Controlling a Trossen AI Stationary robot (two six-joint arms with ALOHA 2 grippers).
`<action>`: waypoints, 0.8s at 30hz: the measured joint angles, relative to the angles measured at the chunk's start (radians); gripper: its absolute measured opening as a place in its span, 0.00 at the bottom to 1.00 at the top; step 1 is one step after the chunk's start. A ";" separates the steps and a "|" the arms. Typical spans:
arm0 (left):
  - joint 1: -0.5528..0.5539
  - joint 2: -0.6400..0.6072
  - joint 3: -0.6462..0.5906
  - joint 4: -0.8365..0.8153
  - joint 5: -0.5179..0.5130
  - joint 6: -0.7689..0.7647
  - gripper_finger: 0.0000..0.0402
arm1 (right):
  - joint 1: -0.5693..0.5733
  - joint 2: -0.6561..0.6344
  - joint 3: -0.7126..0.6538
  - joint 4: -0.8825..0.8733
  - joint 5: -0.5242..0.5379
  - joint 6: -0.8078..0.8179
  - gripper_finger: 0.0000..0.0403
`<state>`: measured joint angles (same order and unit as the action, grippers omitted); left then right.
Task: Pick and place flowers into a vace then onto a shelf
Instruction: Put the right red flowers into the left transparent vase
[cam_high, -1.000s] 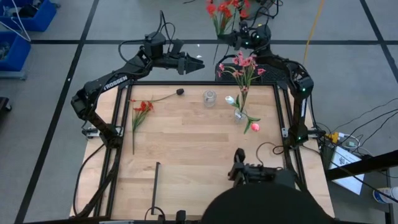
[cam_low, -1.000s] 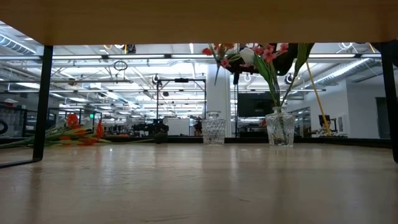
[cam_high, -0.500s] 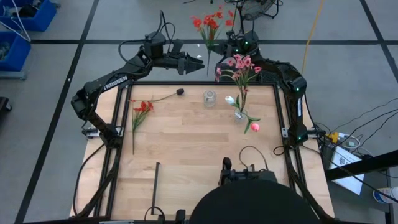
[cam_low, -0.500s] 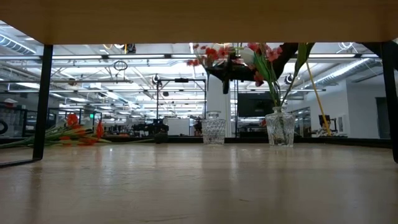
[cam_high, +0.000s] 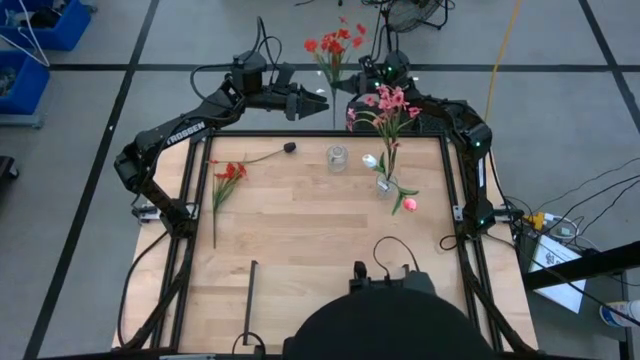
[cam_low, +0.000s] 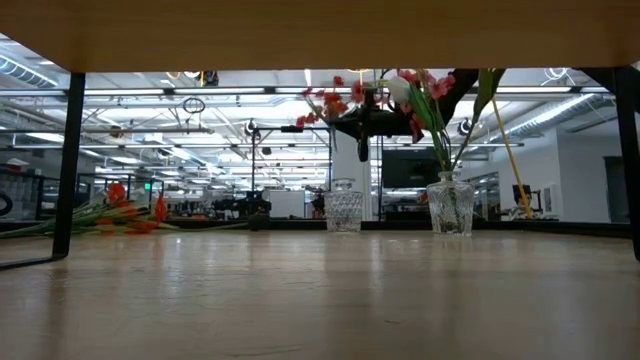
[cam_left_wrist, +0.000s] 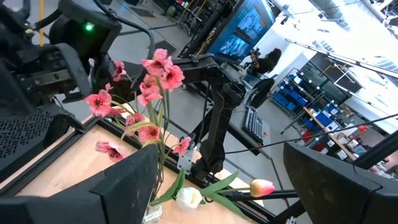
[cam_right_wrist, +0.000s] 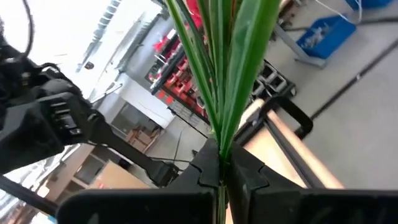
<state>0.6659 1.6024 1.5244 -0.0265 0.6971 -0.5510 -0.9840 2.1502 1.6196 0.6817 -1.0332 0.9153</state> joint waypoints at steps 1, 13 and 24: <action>0.000 0.000 0.000 0.000 0.000 0.000 0.88 | 0.001 0.000 0.000 -0.011 -0.006 0.000 0.00; 0.000 0.000 0.000 0.000 0.000 0.000 0.87 | 0.028 0.001 0.000 -0.084 -0.018 -0.002 0.00; 0.000 0.000 0.000 0.000 0.000 -0.001 0.87 | 0.043 -0.002 -0.001 -0.156 -0.045 -0.039 0.00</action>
<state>0.6659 1.6024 1.5244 -0.0265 0.6968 -0.5518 -0.9405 2.1479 1.6188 0.5255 -1.0782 0.8760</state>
